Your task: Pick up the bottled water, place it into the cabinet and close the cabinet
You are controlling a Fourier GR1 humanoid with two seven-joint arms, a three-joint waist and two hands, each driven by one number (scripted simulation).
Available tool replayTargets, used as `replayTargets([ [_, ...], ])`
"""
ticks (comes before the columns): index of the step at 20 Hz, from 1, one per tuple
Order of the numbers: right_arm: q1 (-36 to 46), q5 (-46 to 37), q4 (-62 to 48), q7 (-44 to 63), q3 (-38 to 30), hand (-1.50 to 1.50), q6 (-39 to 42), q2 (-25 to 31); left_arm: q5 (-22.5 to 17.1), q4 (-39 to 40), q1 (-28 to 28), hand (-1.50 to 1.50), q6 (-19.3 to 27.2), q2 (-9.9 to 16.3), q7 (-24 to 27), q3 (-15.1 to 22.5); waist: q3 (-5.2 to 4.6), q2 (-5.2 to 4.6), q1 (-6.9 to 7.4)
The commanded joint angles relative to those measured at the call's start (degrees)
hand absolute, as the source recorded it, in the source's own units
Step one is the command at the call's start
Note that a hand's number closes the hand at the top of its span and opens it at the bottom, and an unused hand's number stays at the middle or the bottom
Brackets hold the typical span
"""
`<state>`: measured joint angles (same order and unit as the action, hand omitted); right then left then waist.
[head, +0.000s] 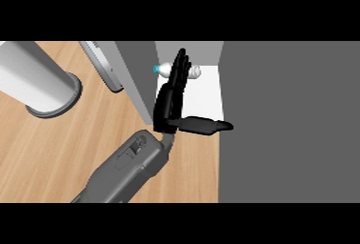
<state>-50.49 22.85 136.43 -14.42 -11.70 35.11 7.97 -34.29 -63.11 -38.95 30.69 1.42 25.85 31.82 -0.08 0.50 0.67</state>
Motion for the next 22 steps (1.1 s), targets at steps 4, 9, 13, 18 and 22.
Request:
replayTargets([
  [4,3.2,-4.5,5.3,3.0,1.7,-1.50,-2.4,-0.9,1.6,-18.4,15.3,-1.50,0.3,6.1,-2.7,5.1,0.04,-0.10,0.46],
  [9,2.5,0.0,8.5,8.8,4.2,1.50,2.1,7.3,4.1,-26.0,19.9,-1.50,4.2,6.3,-4.5,9.6,-0.01,-0.30,0.76],
  [13,0.9,-1.9,10.1,7.9,7.1,1.50,6.0,9.0,3.4,-34.7,26.7,-1.50,3.7,12.6,-4.8,7.7,-0.02,-0.12,0.46],
  [18,0.8,-5.5,13.9,13.5,17.3,1.50,4.1,8.2,3.7,-36.5,32.9,-1.50,1.5,14.8,-0.5,7.1,-0.10,-0.38,-0.28],
  [22,-0.2,-8.5,16.2,14.8,22.8,1.50,3.9,8.3,3.3,-40.5,38.2,-1.50,0.6,18.3,0.9,6.0,-0.18,-0.17,-0.49],
])
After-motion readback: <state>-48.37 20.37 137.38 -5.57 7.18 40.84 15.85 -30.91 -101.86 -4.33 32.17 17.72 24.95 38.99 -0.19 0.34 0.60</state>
